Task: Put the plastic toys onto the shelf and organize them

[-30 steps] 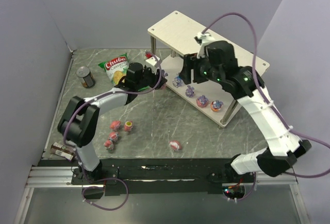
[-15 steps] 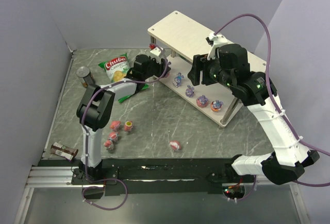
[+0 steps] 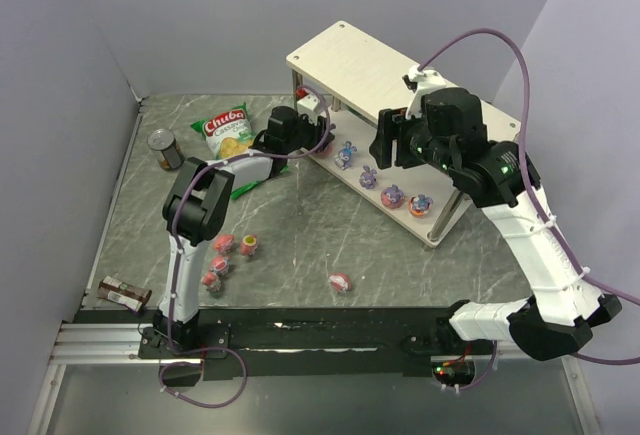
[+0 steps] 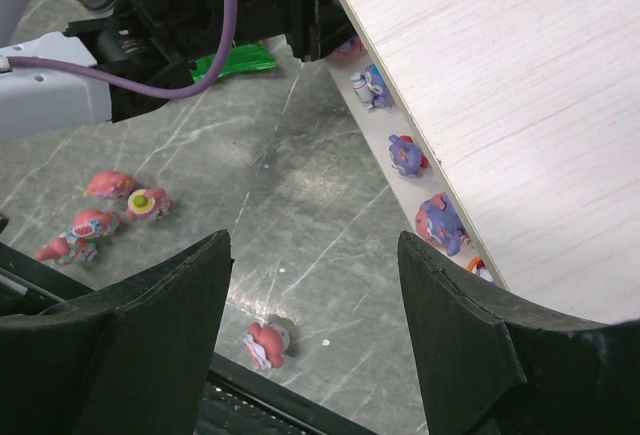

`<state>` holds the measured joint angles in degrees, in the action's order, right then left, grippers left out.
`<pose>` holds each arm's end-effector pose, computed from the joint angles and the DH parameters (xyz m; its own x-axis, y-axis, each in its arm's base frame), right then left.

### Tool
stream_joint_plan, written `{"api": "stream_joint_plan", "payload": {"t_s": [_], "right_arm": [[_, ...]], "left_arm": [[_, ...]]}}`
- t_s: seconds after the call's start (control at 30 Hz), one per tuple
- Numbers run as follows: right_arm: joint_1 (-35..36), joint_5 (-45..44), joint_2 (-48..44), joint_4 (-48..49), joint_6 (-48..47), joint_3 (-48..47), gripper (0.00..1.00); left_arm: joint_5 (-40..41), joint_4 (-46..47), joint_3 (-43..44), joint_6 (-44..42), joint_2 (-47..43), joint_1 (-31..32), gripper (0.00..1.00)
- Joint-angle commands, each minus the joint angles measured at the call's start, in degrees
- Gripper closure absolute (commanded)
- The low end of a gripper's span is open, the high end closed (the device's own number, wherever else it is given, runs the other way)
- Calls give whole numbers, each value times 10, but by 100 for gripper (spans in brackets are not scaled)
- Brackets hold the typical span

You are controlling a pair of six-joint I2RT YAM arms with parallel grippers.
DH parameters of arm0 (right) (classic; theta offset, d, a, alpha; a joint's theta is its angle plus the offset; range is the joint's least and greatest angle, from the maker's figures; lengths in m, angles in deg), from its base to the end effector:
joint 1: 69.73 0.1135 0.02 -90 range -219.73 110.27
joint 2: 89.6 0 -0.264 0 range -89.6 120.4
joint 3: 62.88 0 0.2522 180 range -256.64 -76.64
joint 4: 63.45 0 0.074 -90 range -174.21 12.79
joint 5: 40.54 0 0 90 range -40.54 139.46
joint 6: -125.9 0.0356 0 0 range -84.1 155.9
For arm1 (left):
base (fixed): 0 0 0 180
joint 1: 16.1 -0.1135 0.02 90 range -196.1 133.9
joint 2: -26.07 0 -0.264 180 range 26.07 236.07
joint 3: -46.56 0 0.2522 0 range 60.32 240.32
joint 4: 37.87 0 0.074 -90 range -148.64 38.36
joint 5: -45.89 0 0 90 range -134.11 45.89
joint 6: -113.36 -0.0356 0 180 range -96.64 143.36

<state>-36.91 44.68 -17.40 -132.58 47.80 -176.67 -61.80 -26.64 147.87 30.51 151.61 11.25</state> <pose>0.1907 0.1195 0.4817 -0.4788 -0.0643 -0.8756 -0.3876 0.9103 0.1451 0.4468 -0.2433 0.2005 -0.2855 0.0141 -0.9583 0.6704 0.7175 -0.1891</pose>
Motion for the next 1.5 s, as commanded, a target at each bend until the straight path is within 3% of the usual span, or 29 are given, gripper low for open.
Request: {"api": "stream_joint_plan", "payload": {"t_s": [0.0,0.2,0.6,1.1,1.47], "right_arm": [[-6,-12,-19,-2,-5,2,26],[-9,-9,-20,4,-5,8,25],[-12,-1,-11,10,-5,8,25],[-14,7,-3,8,6,11,25],[-14,19,0,15,14,21,25]], "left_arm": [[-16,0,37,-3,12,1,73],[-19,-18,55,-7,23,1,55],[-12,-25,68,-11,23,0,42],[1,5,40,3,-21,-17,34],[18,43,-61,8,-94,-35,33]]}}
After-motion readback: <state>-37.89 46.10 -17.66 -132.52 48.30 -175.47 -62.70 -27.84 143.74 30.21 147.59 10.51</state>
